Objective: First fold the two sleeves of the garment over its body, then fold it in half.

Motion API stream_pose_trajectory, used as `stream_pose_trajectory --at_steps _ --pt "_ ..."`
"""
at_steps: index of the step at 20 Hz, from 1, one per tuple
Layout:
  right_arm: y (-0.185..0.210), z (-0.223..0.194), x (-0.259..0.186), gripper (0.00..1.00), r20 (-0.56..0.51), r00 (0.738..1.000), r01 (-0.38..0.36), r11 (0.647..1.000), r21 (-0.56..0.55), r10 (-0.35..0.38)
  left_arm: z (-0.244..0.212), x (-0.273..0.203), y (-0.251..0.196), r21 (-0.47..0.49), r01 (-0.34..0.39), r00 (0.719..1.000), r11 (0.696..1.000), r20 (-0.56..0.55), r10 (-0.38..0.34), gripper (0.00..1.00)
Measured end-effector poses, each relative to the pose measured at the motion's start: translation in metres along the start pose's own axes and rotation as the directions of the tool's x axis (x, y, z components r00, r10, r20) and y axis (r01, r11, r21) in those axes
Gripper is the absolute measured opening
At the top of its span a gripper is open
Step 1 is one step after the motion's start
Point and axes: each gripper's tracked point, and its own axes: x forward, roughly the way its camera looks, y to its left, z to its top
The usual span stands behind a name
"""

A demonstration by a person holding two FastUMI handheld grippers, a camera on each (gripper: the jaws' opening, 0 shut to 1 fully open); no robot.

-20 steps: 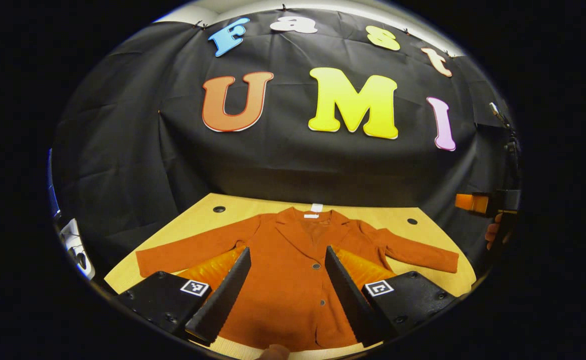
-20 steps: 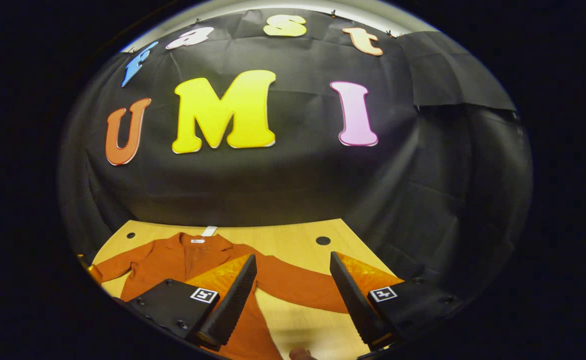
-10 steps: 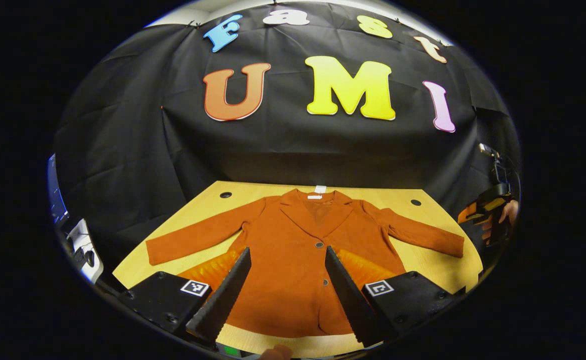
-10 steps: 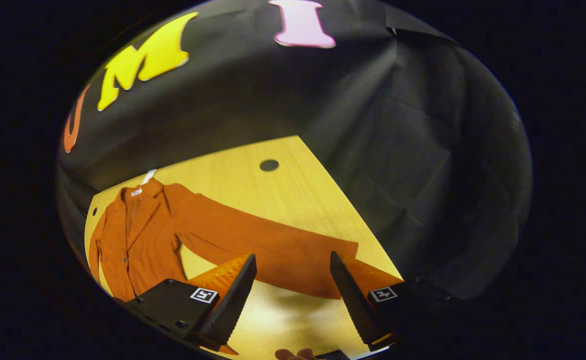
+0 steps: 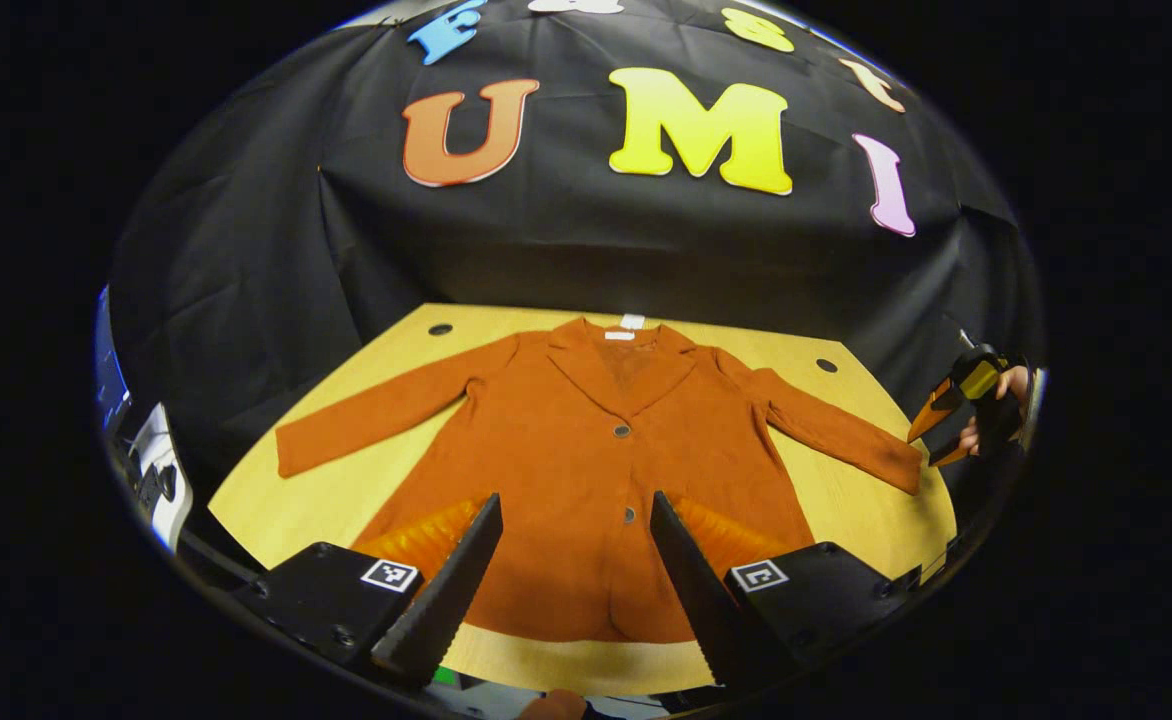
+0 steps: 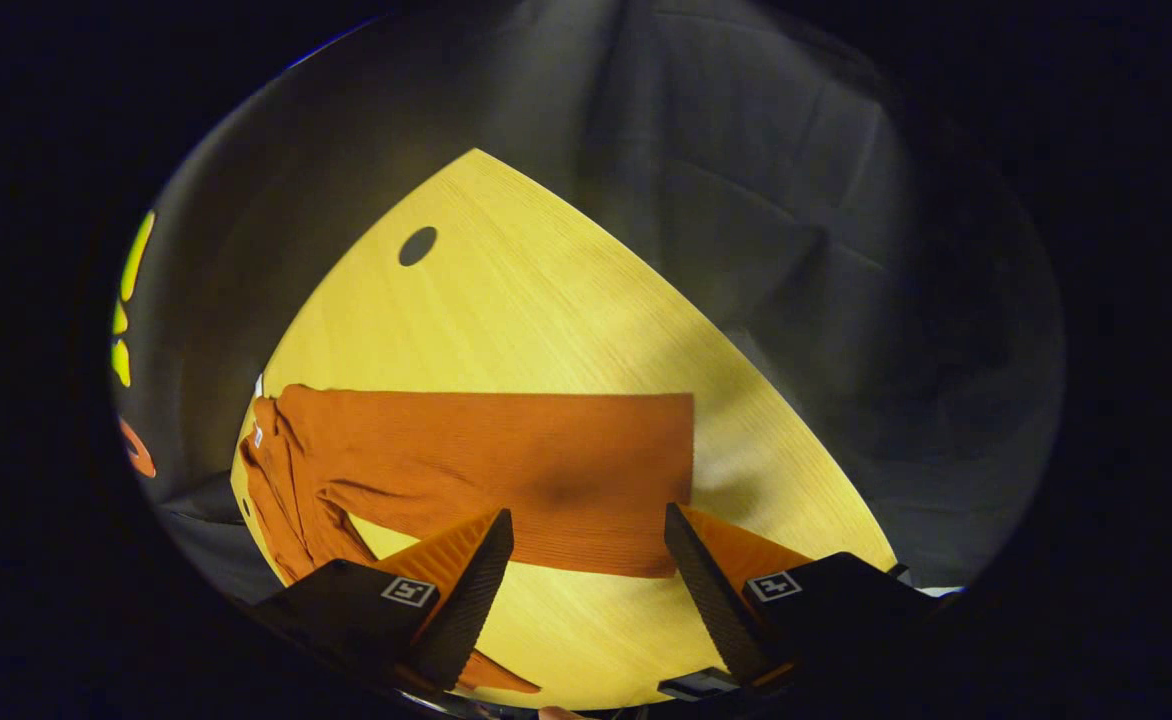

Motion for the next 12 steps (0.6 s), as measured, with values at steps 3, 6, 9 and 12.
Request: stream_pose_trajectory --at_steps 3,6,9,12 --pt "-0.003 0.003 0.01 0.96 -0.044 0.999 0.011 0.998 0.063 -0.008 -0.007 -0.003 0.0 -0.022 -0.003 1.0 1.0 -0.02 0.003 0.97" --pt "-0.004 0.0 0.018 0.91 -0.088 0.996 -0.001 0.989 0.15 0.014 -0.016 -0.006 -0.004 -0.052 0.012 0.999 0.999 -0.041 -0.014 0.97" --pt "-0.015 -0.005 0.027 0.89 -0.119 0.992 0.046 0.989 0.14 -0.029 -0.022 -0.005 -0.004 -0.075 0.001 0.998 0.997 -0.064 -0.006 0.97" --pt "-0.02 -0.005 0.029 0.84 -0.161 0.986 0.054 0.987 0.148 -0.03 -0.009 -0.008 -0.001 -0.083 -0.022 1.0 0.996 -0.024 0.02 0.97"
